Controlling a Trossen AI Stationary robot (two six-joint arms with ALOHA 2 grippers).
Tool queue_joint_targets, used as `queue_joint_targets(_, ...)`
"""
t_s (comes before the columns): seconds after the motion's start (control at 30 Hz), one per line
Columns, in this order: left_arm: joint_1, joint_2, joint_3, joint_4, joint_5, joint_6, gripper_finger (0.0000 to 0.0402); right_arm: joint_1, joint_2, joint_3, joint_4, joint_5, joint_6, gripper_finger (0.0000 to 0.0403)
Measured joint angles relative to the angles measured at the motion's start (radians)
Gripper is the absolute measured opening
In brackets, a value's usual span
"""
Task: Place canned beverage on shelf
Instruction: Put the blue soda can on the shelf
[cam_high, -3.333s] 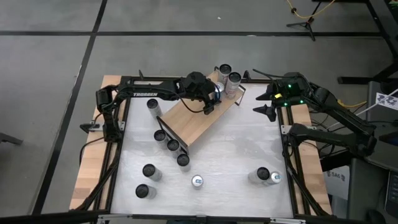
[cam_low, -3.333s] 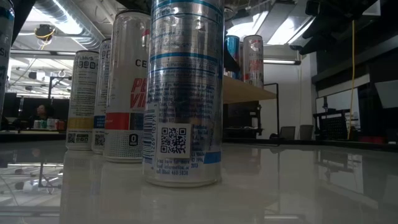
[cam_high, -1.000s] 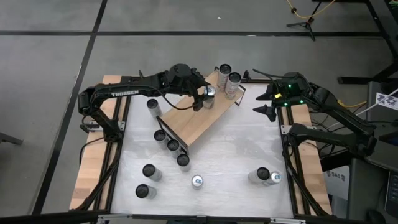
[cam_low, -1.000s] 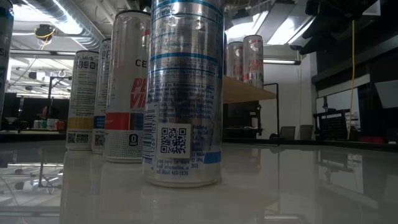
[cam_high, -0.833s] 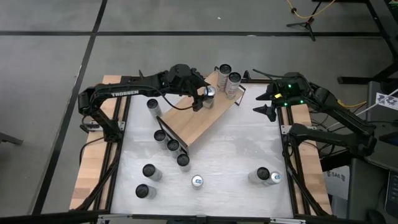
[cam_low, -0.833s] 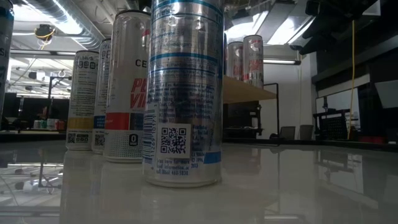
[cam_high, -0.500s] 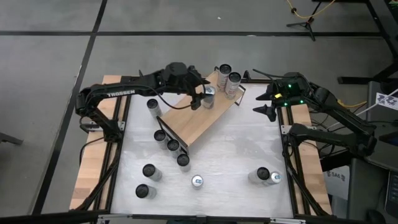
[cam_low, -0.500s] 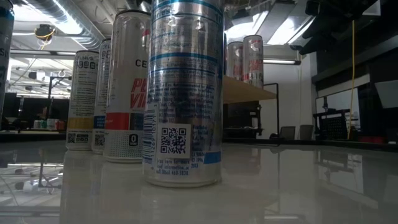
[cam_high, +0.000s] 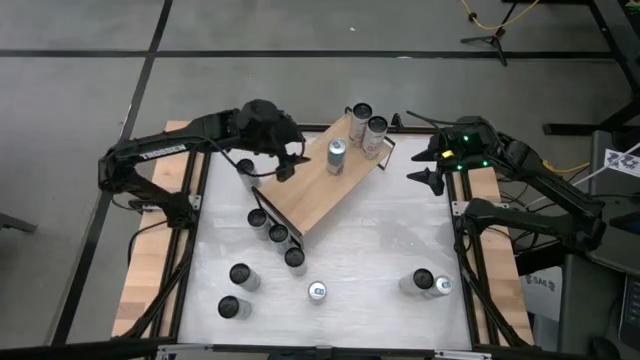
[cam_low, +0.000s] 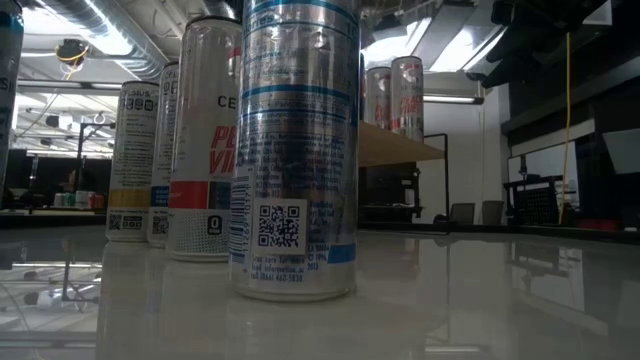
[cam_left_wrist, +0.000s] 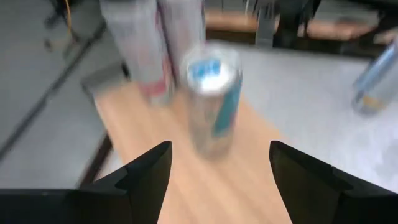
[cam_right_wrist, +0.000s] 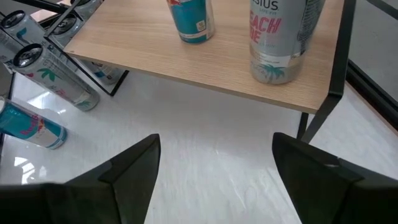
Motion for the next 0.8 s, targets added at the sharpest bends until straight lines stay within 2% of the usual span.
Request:
queue_joint_targets(0.13,-0.004,0.018,-0.022,-0.027,-0.054,-0.029,0.0254,0.000,0.000,0.000,0.000,0.000,0.000,0.0305)
queue_joint_targets(0.37,-0.006,0.081,-0.139,0.153,-0.063,-0.027,0.0217,0.000,0.000,0.000,0.000,0.000,0.000,0.0305)
queue_joint_targets(0.8,0.001,0.191,-0.150,0.303,-0.060,-0.005,0.0171,0.000,0.000,0.000,0.000,0.000,0.000,0.0305)
